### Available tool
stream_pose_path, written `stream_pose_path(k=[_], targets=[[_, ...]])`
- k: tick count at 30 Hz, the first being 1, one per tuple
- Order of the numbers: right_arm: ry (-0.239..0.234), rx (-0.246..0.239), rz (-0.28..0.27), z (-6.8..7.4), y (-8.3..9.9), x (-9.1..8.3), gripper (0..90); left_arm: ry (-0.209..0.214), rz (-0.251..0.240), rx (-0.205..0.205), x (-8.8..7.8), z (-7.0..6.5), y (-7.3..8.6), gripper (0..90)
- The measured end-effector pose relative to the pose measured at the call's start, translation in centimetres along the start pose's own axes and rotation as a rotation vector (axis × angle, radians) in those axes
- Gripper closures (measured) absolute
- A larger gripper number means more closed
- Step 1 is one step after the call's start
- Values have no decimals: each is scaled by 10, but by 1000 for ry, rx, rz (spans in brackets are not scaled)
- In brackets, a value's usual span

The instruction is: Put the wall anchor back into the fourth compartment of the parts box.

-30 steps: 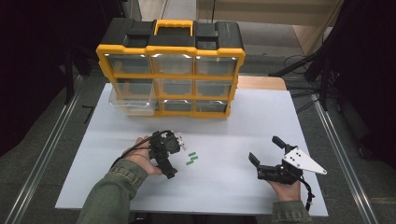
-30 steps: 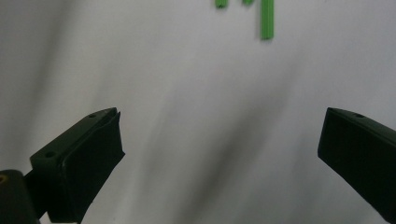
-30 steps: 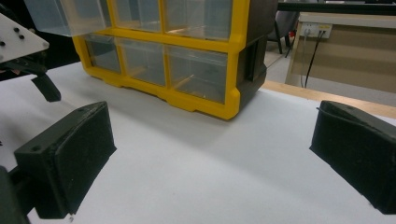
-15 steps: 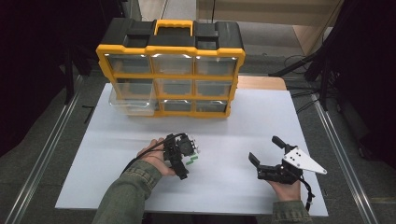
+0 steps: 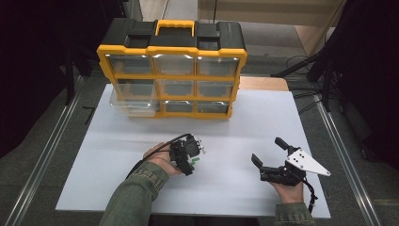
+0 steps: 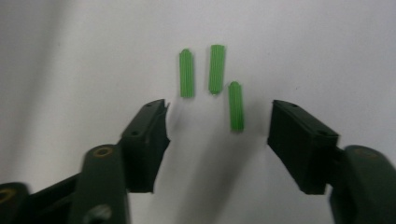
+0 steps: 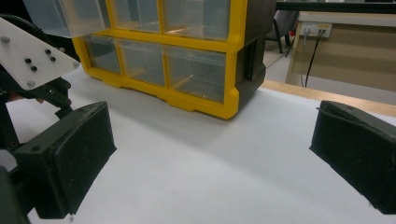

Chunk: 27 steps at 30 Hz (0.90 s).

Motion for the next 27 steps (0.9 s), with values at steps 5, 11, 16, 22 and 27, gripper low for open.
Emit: stream_pose_path(k=[5, 11, 16, 22, 27], targets=[[0, 0, 0, 0, 0, 0, 0, 43, 27, -30, 2, 5, -1, 530], [2, 1, 0, 0, 0, 0, 0, 69, 30, -31, 2, 6, -1, 652], [1, 4, -2, 0, 0, -1, 0, 90, 34, -37, 3, 6, -2, 764], [2, 6, -1, 0, 0, -1, 0, 101, 39, -39, 3, 8, -2, 837], [3, 6, 0, 0, 0, 0, 0, 90, 52, -27, -1, 8, 0, 837]])
Point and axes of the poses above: each handheld gripper's, and its own axes: x roughly forward along the jaws, y roughly out of its underside, z roughly to its left, the point moved 1 cm from there along x, roughly forward along the jaws, and after that the axes turned 11 degrees about -x, right-handed, at the moved point
